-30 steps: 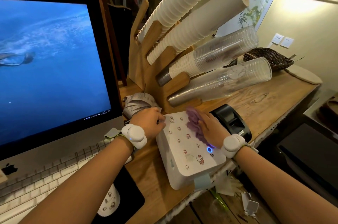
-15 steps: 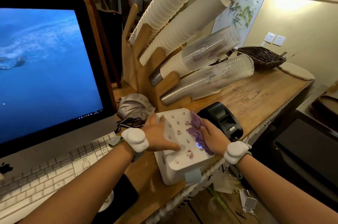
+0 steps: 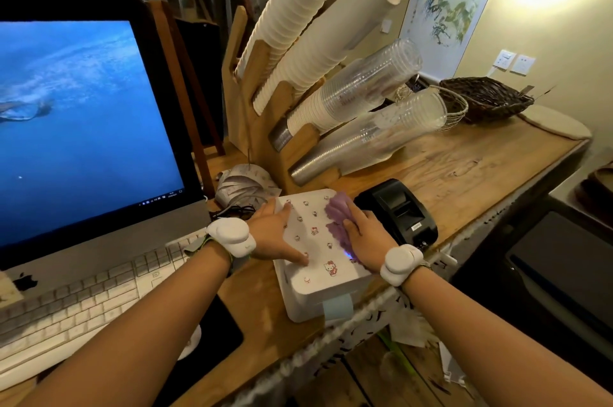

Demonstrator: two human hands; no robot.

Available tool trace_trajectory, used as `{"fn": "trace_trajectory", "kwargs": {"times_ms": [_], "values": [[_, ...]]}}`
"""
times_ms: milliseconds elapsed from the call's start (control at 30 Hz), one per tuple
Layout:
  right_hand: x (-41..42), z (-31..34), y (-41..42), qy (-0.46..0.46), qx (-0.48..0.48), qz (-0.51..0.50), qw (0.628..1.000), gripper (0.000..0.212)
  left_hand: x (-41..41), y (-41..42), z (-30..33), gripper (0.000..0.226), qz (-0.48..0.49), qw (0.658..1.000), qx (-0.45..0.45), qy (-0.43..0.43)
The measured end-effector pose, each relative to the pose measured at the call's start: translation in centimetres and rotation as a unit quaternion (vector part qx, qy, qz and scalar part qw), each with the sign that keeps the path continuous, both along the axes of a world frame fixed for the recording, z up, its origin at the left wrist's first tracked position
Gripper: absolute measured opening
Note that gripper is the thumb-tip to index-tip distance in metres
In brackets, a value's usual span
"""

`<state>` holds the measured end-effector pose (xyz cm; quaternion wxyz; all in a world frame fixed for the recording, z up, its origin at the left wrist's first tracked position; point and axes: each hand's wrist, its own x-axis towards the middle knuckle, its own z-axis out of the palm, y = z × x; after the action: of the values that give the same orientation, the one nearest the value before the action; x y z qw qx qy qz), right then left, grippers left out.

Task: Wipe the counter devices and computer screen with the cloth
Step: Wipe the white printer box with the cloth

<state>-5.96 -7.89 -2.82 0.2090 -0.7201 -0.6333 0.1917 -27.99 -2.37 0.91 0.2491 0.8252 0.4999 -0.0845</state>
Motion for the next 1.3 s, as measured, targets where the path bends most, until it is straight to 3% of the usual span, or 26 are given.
{"fn": "trace_trajectory", "kwargs": {"times_ms": [167,333,433,567,633,900,1167,1300], "values": [[-0.5,-0.3,-2.0,-0.046,0.023,0.028,0.998,0.044,0.5,0.1,-0.2,0.128,0.018,1.000,-0.001,0.016],[-1.8,-0.1,-0.4,-0.124,0.020,0.067,0.990,0.048,1.4,-0.1,-1.5,0.142,0.032,0.996,0.068,0.042],[-1.3,0.0,1.2,-0.064,0.009,0.053,0.997,0.048,1.2,0.0,-1.4,0.141,0.026,0.996,0.070,0.055],[-0.1,-0.7,1.0,0.085,0.001,0.034,0.996,0.052,1.3,-0.4,-1.6,0.138,0.025,0.992,0.099,0.071],[0.1,-0.8,-0.3,0.104,-0.001,0.024,0.994,0.052,1.5,-0.6,-2.0,0.136,0.029,0.991,0.109,0.065],[-1.4,-2.2,-6.5,-0.068,0.116,-0.002,0.991,0.043,1.6,-1.3,-2.7,0.129,0.028,0.985,0.164,0.051],[-3.6,-1.7,-11.0,-0.156,0.282,0.083,0.943,0.038,1.7,-0.9,-4.0,0.132,0.052,0.983,0.173,0.030],[-5.2,-2.1,-10.5,-0.168,0.254,0.142,0.942,0.035,1.9,-1.1,-4.1,0.134,0.062,0.982,0.172,0.037]]}}
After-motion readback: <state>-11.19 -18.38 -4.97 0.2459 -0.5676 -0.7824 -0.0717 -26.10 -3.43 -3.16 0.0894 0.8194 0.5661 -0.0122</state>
